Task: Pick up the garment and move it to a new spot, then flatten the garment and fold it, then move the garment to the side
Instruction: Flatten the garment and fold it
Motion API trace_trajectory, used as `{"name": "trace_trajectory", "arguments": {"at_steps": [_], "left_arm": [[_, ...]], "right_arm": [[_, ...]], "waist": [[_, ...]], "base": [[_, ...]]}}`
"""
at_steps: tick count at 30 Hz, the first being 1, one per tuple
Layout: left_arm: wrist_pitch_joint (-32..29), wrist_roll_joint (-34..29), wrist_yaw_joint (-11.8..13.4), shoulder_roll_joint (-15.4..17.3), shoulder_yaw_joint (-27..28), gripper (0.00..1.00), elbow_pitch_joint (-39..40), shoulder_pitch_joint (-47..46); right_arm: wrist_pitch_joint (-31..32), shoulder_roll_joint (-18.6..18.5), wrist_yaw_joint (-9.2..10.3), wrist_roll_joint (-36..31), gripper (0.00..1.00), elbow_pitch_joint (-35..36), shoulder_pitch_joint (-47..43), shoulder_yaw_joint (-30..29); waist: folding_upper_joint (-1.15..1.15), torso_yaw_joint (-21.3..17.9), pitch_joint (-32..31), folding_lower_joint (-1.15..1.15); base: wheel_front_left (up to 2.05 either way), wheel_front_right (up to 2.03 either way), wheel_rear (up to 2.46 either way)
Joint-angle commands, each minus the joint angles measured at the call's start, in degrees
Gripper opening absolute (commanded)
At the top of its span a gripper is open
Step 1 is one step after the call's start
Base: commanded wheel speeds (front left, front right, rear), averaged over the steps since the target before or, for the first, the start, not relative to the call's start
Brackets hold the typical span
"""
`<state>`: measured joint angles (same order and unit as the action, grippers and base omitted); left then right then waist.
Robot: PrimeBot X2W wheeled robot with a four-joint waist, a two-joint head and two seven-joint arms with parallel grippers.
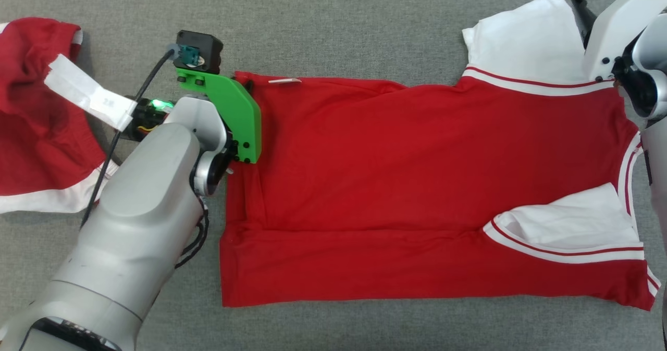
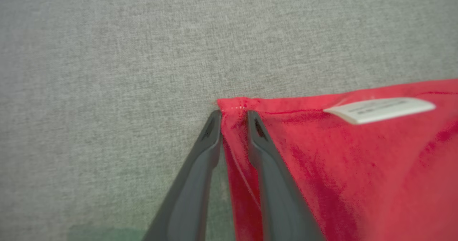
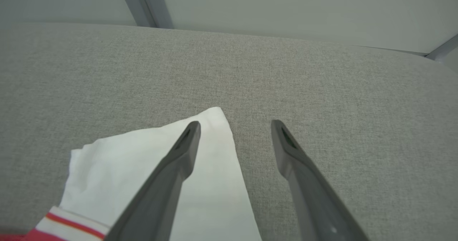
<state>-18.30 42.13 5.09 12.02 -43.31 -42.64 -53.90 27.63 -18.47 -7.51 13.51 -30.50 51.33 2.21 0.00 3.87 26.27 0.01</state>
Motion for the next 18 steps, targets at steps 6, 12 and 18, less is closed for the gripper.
{"name": "trace_trajectory", "arguments": {"at_steps": [6,12,18], "left_arm": [[1.6,-0.38,-1.0,-2.55,-1.53,0.0,-3.95,1.09],[2.96,-0.3,-1.88,-3.96,-1.86,0.0,-5.79,0.06],[5.02,-0.1,-2.25,-4.46,-1.72,0.0,-7.2,-0.86]], "right_arm": [[-1.42,-0.91,0.05,-0.28,1.0,-3.32,2.16,-0.94],[-1.73,-1.09,0.05,-2.45,1.0,-7.24,3.28,-2.02],[2.34,0.89,-0.15,-1.01,0.0,-11.22,3.44,0.7]], "waist": [[0.0,2.22,2.56,-0.01],[0.0,3.52,4.02,-0.01],[0.0,3.92,4.76,-0.01]], "base": [[0.0,0.0,0.0],[0.0,0.0,0.0],[0.0,0.0,0.0]]}}
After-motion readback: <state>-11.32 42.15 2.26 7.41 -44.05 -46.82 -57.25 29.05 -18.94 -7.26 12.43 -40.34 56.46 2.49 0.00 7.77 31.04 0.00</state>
